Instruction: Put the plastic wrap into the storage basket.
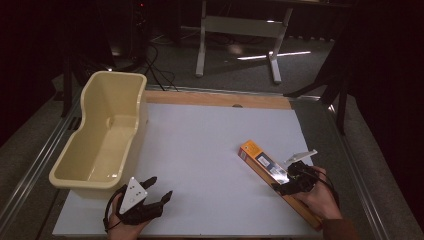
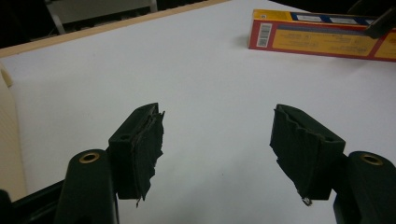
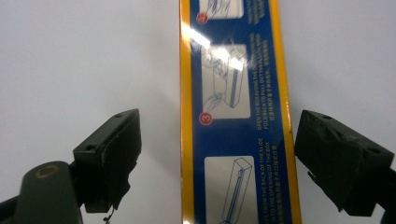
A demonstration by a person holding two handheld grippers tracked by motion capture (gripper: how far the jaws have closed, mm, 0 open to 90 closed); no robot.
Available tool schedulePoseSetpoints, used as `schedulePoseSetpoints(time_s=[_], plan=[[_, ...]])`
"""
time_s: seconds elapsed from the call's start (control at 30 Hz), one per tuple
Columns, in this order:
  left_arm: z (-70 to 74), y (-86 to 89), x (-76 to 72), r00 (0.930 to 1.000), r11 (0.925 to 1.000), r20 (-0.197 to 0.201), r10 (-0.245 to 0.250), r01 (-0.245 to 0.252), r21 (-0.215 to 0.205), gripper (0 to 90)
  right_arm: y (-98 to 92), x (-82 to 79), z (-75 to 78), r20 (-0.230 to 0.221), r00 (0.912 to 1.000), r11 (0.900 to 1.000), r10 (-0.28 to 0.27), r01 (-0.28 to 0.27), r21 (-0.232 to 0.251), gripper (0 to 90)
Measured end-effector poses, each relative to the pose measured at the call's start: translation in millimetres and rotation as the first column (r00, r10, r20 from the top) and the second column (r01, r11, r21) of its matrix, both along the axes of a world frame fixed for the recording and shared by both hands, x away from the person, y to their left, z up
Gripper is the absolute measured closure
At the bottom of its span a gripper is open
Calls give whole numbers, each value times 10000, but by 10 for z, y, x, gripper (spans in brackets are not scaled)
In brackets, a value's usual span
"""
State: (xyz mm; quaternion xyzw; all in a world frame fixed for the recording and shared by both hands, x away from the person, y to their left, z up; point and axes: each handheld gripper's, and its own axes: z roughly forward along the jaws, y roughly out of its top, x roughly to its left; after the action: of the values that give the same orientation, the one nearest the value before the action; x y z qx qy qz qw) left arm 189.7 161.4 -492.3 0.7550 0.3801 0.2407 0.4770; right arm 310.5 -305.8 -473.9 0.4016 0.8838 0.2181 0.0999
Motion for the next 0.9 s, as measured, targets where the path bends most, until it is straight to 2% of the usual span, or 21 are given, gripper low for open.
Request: schedulePoseSetpoints(time_s=[0.03,0.07,0.1,0.13,0.17,0.2,0.33,0.43,0.47,0.5,0.53,0.6,0.67,0.83,0.9], plan=[[0,0,0,10000,10000,0,0,0,0,336,0,0,0,0,10000,10000,0,0,0,146],[0,0,0,10000,10000,-2,-5,5,-3,336,33,57,-7,-341,9990,9981,298,-316,-528,176],[0,0,0,10000,10000,-4,-10,10,-5,336,33,57,-7,-341,9990,9981,298,-316,-528,176],[-1,1,1,10000,10000,-5,1,-1,-13,336,61,105,-23,-671,9966,9941,470,-532,-942,172],[-1,1,1,10000,10000,-5,1,-1,-13,336,61,105,-23,-671,9966,9941,470,-532,-942,172],[-2,1,2,10000,10000,-14,-9,9,-25,336,89,140,-38,-1018,9934,9898,531,-658,-1267,178],[-2,-1,1,10000,10000,-33,-27,27,-7,336,147,216,-61,-1507,9859,9766,724,-1008,-1900,204],[-2,0,2,10000,10000,-28,-22,22,-10,336,174,250,-70,-1661,9830,9719,781,-1122,-2069,214],[-2,1,3,10000,10000,-29,-18,18,-32,336,194,284,-81,-1898,9782,9694,848,-1250,-2112,237],[-2,1,3,10000,10000,-29,-18,18,-32,336,194,284,-81,-1898,9782,9694,848,-1250,-2112,237],[-2,1,2,10000,10000,-27,-12,12,-41,336,207,315,-99,-2176,9722,9687,865,-1330,-2094,275],[-1,3,2,10000,10000,-13,-26,25,-41,336,211,326,-110,-2226,9713,9666,843,-1340,-2184,290],[-2,2,3,10000,10000,-32,-24,24,-46,336,215,365,-139,-2575,9636,9606,716,-1361,-2423,318],[-4,0,5,10000,10000,-57,-59,59,-15,336,217,406,-141,-2938,9540,9600,591,-1350,-2455,358],[-3,-1,4,10000,10000,-60,-56,56,-10,336,233,427,-143,-3078,9496,9555,588,-1428,-2580,360]])
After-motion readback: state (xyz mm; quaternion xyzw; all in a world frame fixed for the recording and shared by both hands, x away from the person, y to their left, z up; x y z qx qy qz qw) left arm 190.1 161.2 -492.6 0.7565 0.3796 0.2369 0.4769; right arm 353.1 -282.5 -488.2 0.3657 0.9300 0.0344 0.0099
